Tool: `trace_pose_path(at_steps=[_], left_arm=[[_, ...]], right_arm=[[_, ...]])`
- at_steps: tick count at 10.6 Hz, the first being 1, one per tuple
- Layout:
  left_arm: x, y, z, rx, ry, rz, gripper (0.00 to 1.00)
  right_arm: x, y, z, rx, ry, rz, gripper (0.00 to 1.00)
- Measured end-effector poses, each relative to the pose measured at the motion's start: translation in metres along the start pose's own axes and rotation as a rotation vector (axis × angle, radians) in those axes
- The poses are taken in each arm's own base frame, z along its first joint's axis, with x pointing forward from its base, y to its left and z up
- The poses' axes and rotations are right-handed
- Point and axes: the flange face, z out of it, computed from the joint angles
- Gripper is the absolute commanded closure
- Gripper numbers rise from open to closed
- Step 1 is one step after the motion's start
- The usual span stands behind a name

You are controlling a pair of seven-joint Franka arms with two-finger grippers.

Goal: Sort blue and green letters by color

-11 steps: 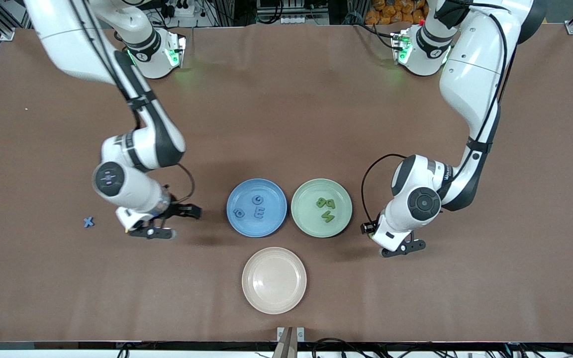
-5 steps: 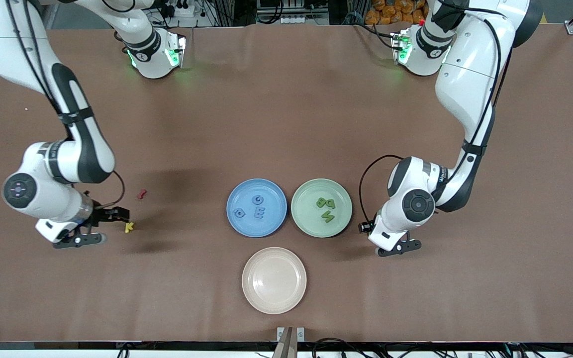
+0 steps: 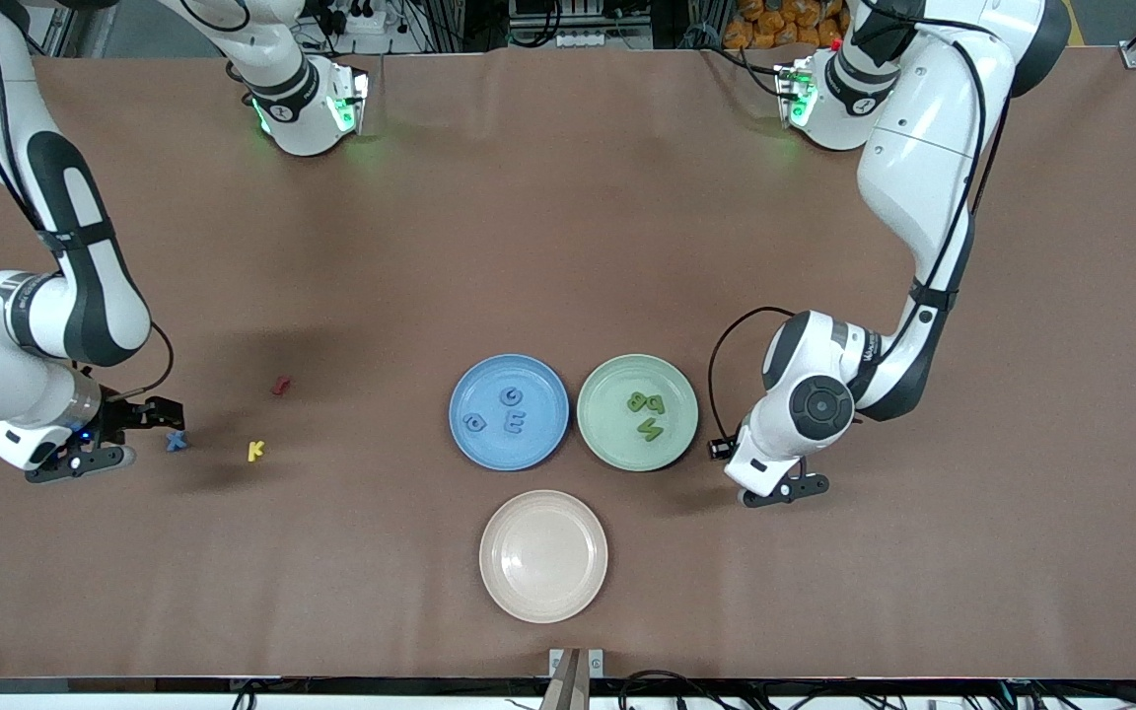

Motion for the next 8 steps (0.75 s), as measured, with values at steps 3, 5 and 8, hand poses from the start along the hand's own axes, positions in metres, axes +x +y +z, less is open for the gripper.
trace_pose_path(at_steps=[3,5,8], left_arm=[[0.000,-0.002,0.006,0.007,-0.004,-0.001,0.39],[0.003,-0.001,0.003,0.005,0.005,-0.002,0.39],[0.007,-0.002,-0.001,0.002,0.016,-0.005,0.39]], right_arm=[[-0.011,-0.006,0.031,-0.019,0.058,-0.008,0.00],[-0.017,-0.008,0.048,-0.018,0.063,-0.007,0.00],[-0.024,-0.001,0.068,-0.020,0.073,0.008,0.00]])
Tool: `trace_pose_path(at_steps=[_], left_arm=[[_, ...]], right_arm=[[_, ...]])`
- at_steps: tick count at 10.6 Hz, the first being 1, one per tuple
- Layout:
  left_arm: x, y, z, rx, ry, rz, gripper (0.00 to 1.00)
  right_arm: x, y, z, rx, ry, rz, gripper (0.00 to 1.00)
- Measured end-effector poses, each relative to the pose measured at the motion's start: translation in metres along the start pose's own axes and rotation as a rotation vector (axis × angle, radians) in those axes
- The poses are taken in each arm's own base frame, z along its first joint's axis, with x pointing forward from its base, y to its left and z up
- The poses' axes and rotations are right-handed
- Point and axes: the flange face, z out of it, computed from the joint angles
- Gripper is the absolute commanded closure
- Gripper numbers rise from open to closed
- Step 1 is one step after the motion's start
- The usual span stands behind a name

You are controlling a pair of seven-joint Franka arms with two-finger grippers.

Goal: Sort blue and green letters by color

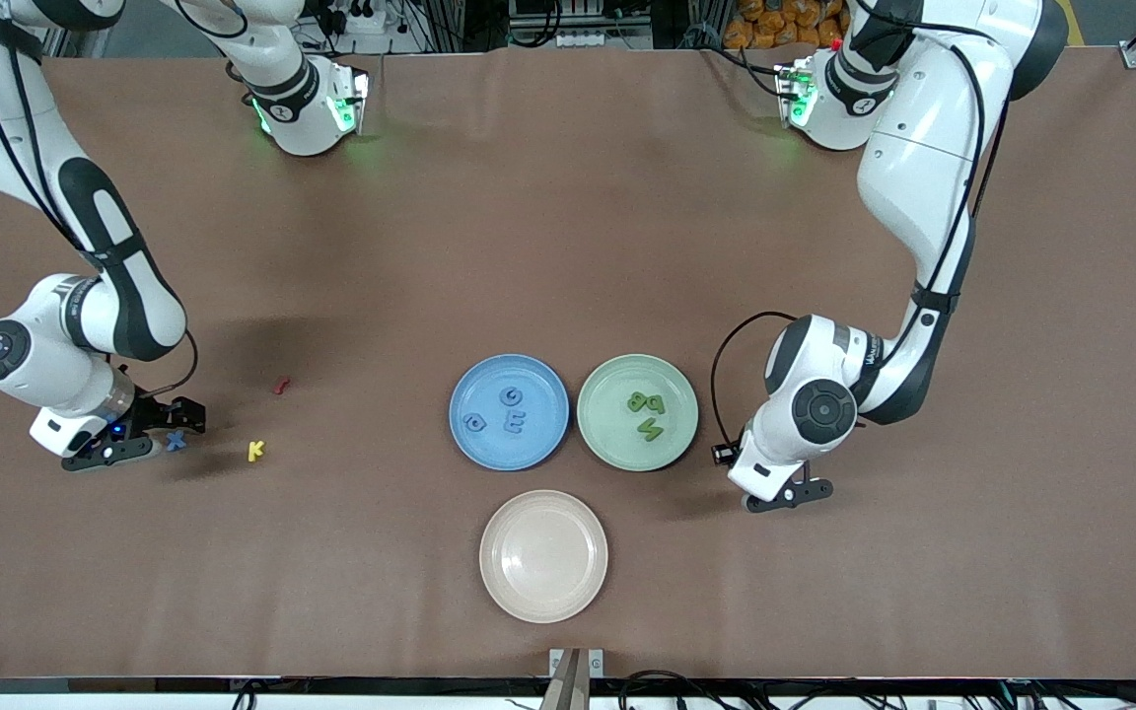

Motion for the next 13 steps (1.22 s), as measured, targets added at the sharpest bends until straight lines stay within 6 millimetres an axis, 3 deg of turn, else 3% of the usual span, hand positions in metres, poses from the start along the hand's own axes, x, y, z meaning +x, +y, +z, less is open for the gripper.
trace_pose_path(at_steps=[1,2,5,8,13], left_arm=[[0.001,0.001,0.000,-0.002,0.003,0.000,0.39],[0.003,0.001,0.001,-0.004,0.005,-0.001,0.39],[0.006,0.003,0.007,-0.005,0.005,-0.002,0.51],[0.008,0.004,0.007,-0.007,0.007,-0.003,1.00],[0.012,0.006,-0.002,-0.016,0.024,-0.003,1.00]], right_arm=[[-0.003,0.003,0.005,0.000,-0.003,0.006,0.15],[-0.004,0.005,0.007,-0.001,-0.004,0.010,0.38],[-0.003,0.006,0.011,-0.010,0.018,0.009,0.65],[-0.002,0.008,0.009,-0.019,0.036,0.011,0.73],[-0.001,0.009,0.006,-0.019,0.043,0.028,0.77]])
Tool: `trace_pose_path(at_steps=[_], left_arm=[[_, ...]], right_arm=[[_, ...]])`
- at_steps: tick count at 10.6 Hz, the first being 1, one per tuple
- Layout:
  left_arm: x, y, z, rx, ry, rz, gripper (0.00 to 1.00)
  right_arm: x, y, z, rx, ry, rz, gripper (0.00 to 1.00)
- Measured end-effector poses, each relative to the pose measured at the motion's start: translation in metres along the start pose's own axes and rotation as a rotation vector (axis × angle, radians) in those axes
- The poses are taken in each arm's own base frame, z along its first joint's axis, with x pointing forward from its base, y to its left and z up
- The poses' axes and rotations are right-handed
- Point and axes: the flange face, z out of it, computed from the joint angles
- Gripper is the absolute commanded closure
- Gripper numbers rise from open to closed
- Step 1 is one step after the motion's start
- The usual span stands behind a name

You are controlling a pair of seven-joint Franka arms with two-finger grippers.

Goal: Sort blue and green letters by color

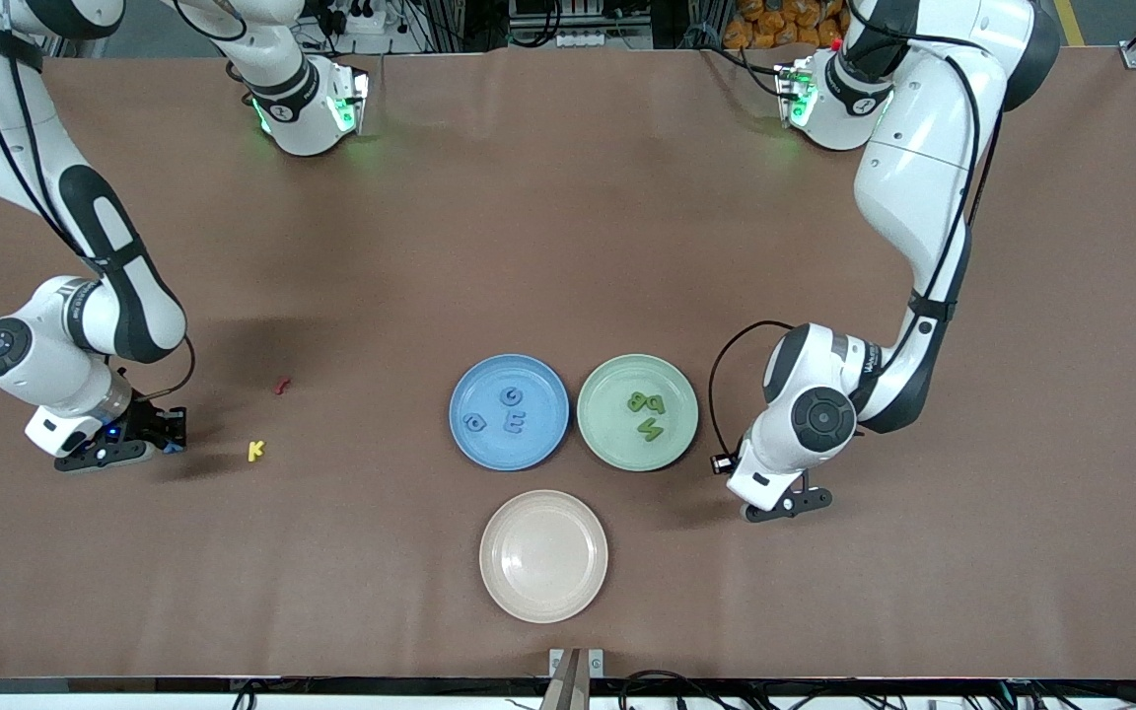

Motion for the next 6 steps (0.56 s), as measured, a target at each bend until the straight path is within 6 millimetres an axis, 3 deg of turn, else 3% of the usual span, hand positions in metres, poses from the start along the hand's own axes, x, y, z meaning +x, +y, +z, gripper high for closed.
trace_pose_path(at_steps=[2,4,5,6], left_arm=[[0.004,0.008,-0.030,-0.013,0.018,0.005,1.00],[-0.013,0.040,-0.078,-0.060,0.029,-0.025,1.00],[-0.035,0.067,-0.089,-0.087,0.009,-0.058,0.73],[-0.058,0.095,-0.091,-0.103,-0.013,-0.084,0.09]], right_arm=[[0.006,-0.005,-0.003,0.006,0.012,0.009,0.78],[0.030,-0.038,-0.022,0.029,-0.023,0.066,0.79],[0.046,-0.069,-0.039,0.036,-0.031,0.116,0.79],[0.063,-0.109,-0.056,0.042,-0.023,0.180,0.79]])
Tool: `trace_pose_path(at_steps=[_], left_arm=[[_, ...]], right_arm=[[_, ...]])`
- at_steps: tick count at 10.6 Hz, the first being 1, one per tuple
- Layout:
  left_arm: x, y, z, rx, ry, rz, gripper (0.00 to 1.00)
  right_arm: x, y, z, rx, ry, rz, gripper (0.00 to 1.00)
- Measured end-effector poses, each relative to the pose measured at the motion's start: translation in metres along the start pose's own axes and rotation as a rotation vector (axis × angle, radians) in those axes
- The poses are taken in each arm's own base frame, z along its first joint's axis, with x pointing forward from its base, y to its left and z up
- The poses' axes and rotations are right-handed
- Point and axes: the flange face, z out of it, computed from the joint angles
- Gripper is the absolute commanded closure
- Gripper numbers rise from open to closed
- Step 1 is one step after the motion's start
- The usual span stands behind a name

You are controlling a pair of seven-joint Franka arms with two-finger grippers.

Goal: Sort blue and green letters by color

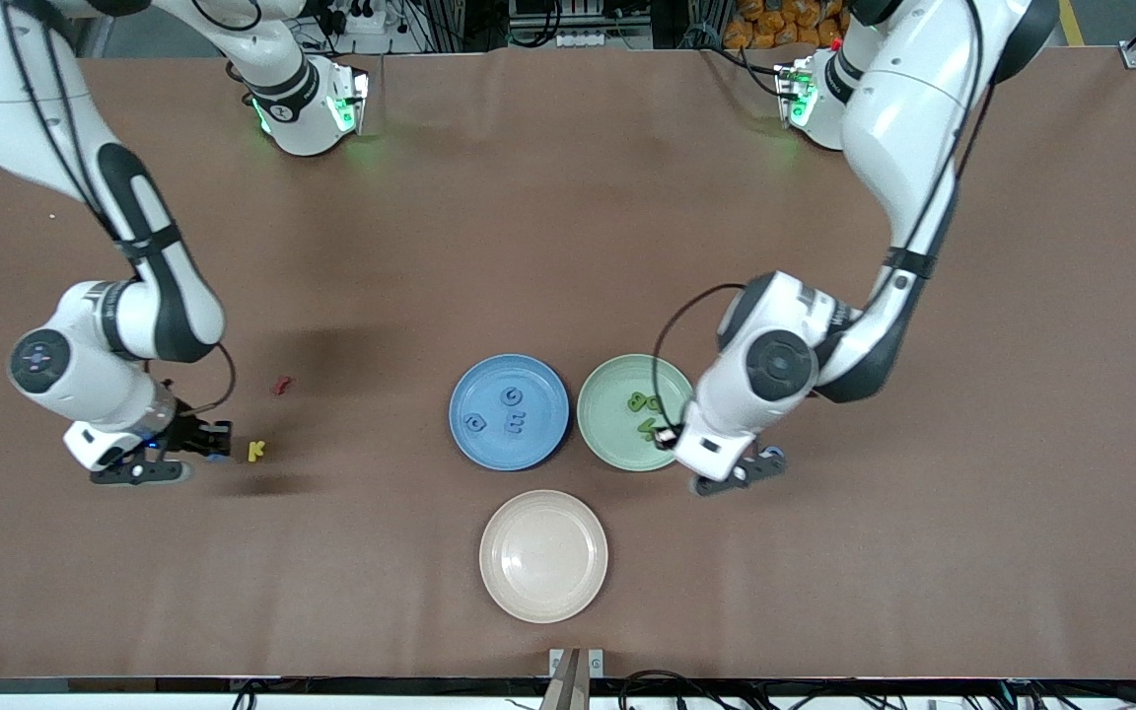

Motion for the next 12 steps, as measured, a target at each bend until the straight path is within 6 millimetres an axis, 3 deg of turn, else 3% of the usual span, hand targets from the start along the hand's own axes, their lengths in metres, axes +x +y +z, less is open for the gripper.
trace_pose_path(at_steps=[1,3,6,7,8,9,10,11,12], left_arm=[[-0.024,0.020,0.006,-0.001,-0.016,-0.014,0.00],[-0.051,0.042,0.011,0.002,-0.024,-0.014,0.00],[-0.031,0.031,-0.007,-0.011,0.012,-0.035,0.00],[-0.018,0.025,-0.031,-0.024,0.054,-0.039,0.00],[-0.005,0.017,-0.067,-0.045,0.098,-0.055,0.00],[0.007,0.002,-0.108,-0.051,0.131,-0.065,0.00],[0.018,-0.019,-0.150,-0.040,0.155,-0.052,0.00],[0.026,-0.042,-0.188,-0.018,0.167,-0.022,0.00],[0.031,-0.067,-0.223,0.010,0.170,-0.001,0.00]], right_arm=[[0.006,-0.048,-0.011,0.019,0.015,0.061,0.79],[0.008,-0.143,-0.026,0.093,0.030,0.144,0.79],[-0.010,-0.254,-0.036,0.162,0.015,0.188,0.78],[-0.020,-0.288,-0.035,0.166,0.007,0.191,0.78],[-0.029,-0.321,-0.033,0.170,0.001,0.188,0.75],[-0.038,-0.353,-0.029,0.174,-0.006,0.187,0.24],[-0.047,-0.381,-0.022,0.174,-0.010,0.190,0.00],[-0.051,-0.396,-0.017,0.165,-0.009,0.191,0.00],[-0.050,-0.397,-0.014,0.154,-0.002,0.191,0.00]])
